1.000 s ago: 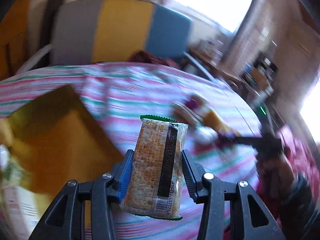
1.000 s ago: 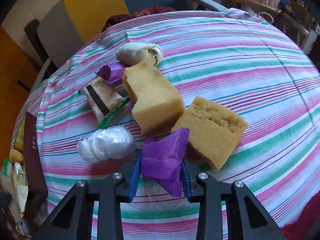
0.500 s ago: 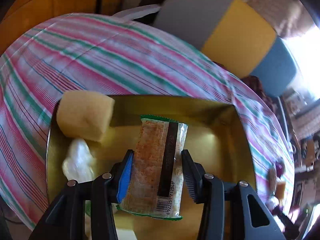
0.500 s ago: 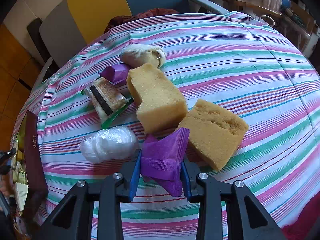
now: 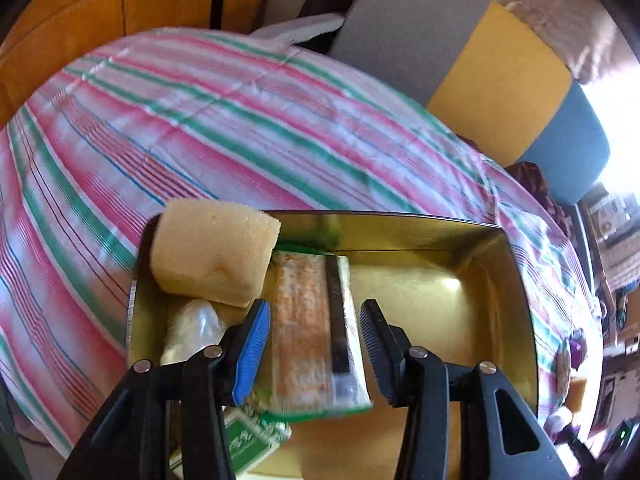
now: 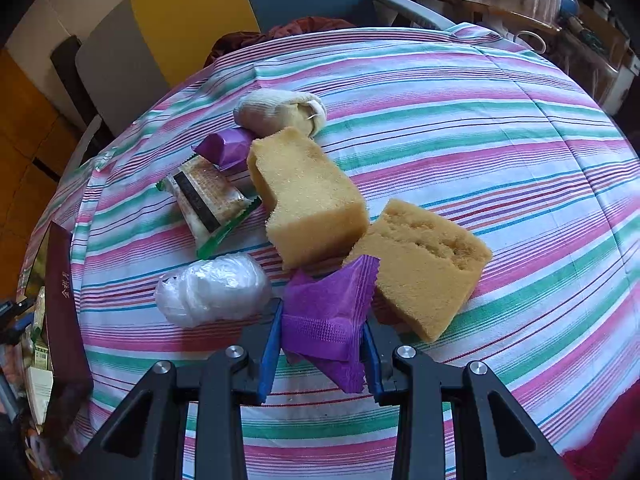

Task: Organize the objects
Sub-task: 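Carry the cracker packet into the gold tray and open the left tool, then carry the purple packet into the gold tray and open the right tool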

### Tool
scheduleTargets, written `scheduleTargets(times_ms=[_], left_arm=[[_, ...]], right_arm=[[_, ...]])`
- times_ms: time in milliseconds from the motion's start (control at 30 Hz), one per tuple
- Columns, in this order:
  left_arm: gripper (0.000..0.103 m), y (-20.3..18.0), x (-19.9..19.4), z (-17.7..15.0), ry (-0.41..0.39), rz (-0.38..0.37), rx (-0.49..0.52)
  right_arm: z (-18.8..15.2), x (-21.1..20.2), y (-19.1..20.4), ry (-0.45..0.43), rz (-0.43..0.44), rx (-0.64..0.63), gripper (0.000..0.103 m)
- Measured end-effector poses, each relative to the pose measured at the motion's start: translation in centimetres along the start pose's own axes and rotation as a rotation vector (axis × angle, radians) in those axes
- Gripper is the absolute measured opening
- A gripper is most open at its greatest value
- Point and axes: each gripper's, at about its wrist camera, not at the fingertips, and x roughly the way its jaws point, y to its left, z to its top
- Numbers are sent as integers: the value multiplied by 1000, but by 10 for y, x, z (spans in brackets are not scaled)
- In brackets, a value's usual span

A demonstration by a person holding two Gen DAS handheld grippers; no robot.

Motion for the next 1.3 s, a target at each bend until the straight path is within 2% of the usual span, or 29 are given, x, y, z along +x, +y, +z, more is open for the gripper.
scheduleTargets(times_ms=[67,133,300,433,533,667,800,967,1167,1300], left_arm=[[47,-1,-9,-2,-24,11,28],[47,2,-22,-6,-50,-15,22],[47,13,-58,-25,-133,-24,52],[47,17,-83,-47,-193,1,112],[47,21,-95,-65,-222,25,146],[47,24,-102,-83,-238,37,164],[47,23,-110,-97,-262,46,191],[47,23,-117,-108,-286,51,210],[47,30,-118,-112,-289,44,208],[47,37,-117,-112,-282,36,192]], right_arm=[[1,-1,-1,-5,-1,3,36],[1,-3,-2,-15,-7,5,36],[1,-25,-5,-108,22,37,36],[-1,-52,3,-194,43,31,36],[-2,-72,25,-242,80,-2,36],[-4,-88,81,-259,152,-123,36],[-14,-89,151,-232,264,-252,36],[-37,-72,242,-150,375,-418,36],[-64,-37,327,-24,449,-556,36],[-77,-11,362,64,470,-592,36]])
